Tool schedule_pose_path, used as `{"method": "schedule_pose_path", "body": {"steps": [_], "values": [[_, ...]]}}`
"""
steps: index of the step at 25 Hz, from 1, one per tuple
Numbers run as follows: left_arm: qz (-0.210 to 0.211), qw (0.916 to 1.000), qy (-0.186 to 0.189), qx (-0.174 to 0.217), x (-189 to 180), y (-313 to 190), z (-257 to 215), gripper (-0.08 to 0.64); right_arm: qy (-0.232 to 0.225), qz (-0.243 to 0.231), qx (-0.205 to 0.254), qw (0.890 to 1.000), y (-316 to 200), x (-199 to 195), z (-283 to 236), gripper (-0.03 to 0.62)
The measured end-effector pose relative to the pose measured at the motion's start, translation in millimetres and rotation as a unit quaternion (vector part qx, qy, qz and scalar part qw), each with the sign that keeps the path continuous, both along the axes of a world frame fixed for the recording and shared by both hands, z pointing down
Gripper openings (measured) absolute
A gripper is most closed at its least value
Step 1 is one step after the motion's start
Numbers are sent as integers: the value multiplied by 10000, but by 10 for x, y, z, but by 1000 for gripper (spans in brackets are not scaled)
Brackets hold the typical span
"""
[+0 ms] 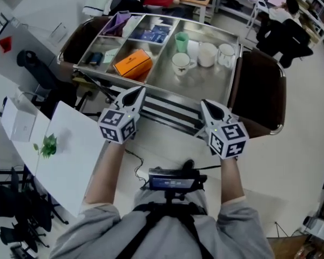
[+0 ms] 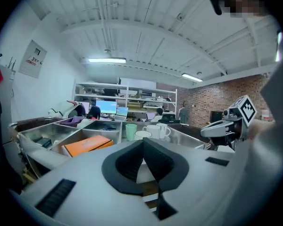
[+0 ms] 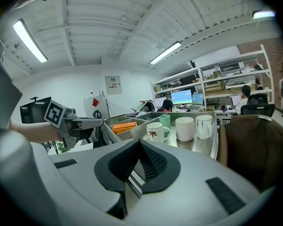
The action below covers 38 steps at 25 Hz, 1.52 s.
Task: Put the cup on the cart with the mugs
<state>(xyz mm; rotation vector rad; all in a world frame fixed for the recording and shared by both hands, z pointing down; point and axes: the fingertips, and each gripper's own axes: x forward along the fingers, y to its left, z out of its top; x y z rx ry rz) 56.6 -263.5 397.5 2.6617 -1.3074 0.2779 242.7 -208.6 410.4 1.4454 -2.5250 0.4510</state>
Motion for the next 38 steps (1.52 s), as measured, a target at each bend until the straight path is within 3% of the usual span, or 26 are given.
{"method": "schedule_pose_path", "body": {"steps": [14, 38], "values": [[-65, 9993, 100, -349, -872, 632, 478, 0, 64, 807, -248, 9964, 655, -411, 398, -3], [317, 9976, 278, -546, -1035, 1127, 690, 0, 287, 1122, -280, 9929, 1142, -629, 517, -3]]}}
